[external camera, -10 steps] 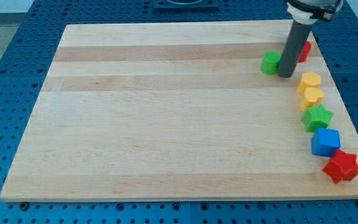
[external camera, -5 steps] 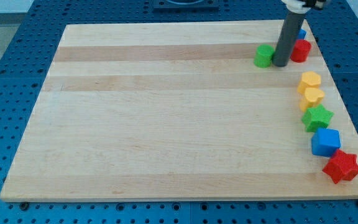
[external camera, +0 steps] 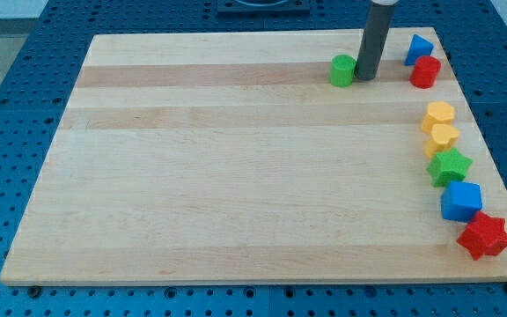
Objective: Push the green circle towards left side
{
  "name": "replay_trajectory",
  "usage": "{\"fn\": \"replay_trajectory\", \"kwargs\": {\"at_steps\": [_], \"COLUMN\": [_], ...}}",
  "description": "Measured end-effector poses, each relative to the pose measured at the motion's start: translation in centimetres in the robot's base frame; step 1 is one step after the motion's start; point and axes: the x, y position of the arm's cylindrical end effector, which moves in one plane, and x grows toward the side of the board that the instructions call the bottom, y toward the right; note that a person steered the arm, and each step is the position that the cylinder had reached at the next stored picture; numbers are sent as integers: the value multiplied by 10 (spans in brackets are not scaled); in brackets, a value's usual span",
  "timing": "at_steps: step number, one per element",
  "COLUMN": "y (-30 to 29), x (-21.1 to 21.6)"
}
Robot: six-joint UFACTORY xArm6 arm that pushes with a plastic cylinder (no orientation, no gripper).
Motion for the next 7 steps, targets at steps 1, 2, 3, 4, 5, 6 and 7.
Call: {"fn": "replay_trajectory", "kwargs": {"at_steps": [1, 2, 3, 4, 5, 6, 7], "y": [-9, -21, -24, -41, -65, -92, -110], "x": [-5, -4, 5, 6, 6, 6, 6]}}
